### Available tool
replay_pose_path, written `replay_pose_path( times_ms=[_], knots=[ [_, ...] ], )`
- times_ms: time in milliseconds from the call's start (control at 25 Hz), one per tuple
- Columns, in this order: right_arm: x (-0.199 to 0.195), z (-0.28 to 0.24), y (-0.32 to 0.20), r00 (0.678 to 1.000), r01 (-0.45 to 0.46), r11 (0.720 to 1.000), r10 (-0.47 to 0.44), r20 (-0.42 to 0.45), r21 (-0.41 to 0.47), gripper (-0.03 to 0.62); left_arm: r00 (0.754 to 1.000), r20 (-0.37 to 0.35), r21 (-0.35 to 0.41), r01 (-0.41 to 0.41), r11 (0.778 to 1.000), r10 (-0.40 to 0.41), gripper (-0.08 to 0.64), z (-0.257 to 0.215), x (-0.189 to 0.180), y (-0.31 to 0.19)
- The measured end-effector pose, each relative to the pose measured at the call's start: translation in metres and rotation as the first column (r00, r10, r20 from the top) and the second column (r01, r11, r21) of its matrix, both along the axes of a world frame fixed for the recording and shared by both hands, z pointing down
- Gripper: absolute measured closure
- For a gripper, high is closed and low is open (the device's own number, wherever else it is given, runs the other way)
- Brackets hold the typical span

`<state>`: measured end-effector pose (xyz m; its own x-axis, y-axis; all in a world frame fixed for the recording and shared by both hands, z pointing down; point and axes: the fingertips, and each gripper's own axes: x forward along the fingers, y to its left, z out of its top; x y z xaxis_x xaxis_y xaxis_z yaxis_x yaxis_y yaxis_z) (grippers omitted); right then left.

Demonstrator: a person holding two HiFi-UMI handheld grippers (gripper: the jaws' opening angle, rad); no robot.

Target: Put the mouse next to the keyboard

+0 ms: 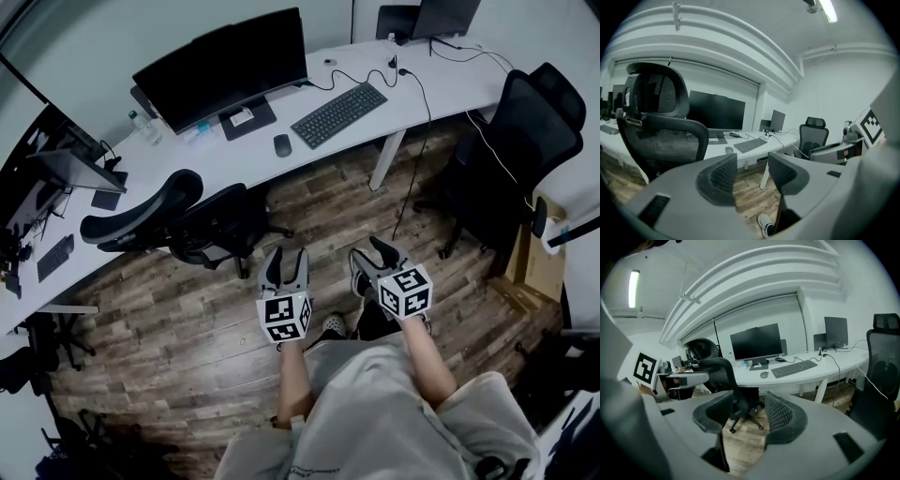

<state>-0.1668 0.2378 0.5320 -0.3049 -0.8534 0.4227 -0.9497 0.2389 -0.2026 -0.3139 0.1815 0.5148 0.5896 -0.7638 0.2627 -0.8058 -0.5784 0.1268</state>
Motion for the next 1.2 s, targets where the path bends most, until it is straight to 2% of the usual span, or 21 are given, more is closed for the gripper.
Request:
replay_pose_path(
  times_ms=[240, 440, 520, 600, 720, 960, 1200],
  knots=[
    [0.005, 0.002, -0.035, 0.999, 0.034, 0.999, -0.034, 0.018, 0.002, 0.365, 0.999, 0.029, -0.009, 0.045, 0.999, -0.044, 0.351, 0.003, 0.000, -0.031],
    [0.032, 0.006, -0.082, 0.999, 0.014, 1.000, -0.014, 0.040, 0.003, 0.310, 0.996, 0.085, -0.011, 0.031, 0.999, -0.030, 0.351, 0.011, 0.028, -0.065],
    [0.049, 0.006, -0.102, 0.998, -0.019, 1.000, 0.019, 0.060, 0.014, 0.312, 0.995, 0.096, -0.024, 0.024, 0.999, -0.022, 0.351, 0.016, 0.041, -0.082],
    [0.068, 0.002, -0.122, 0.994, -0.067, 0.997, 0.064, 0.094, 0.030, 0.342, 0.993, 0.120, -0.030, 0.017, 0.999, -0.013, 0.351, 0.019, 0.052, -0.100],
    [0.094, -0.005, -0.157, 0.988, -0.091, 0.995, 0.084, 0.128, 0.051, 0.356, 0.988, 0.153, -0.037, 0.029, 0.999, -0.023, 0.351, 0.022, 0.063, -0.132],
    [0.142, -0.010, -0.223, 0.984, -0.069, 0.996, 0.060, 0.166, 0.051, 0.341, 0.986, 0.141, -0.068, 0.101, 0.993, -0.090, 0.351, 0.016, 0.092, -0.193],
    [0.164, -0.004, -0.277, 0.968, -0.017, 1.000, 0.014, 0.249, 0.010, 0.325, 0.970, 0.210, -0.055, 0.137, 0.989, -0.123, 0.351, 0.008, 0.113, -0.231]
  ],
)
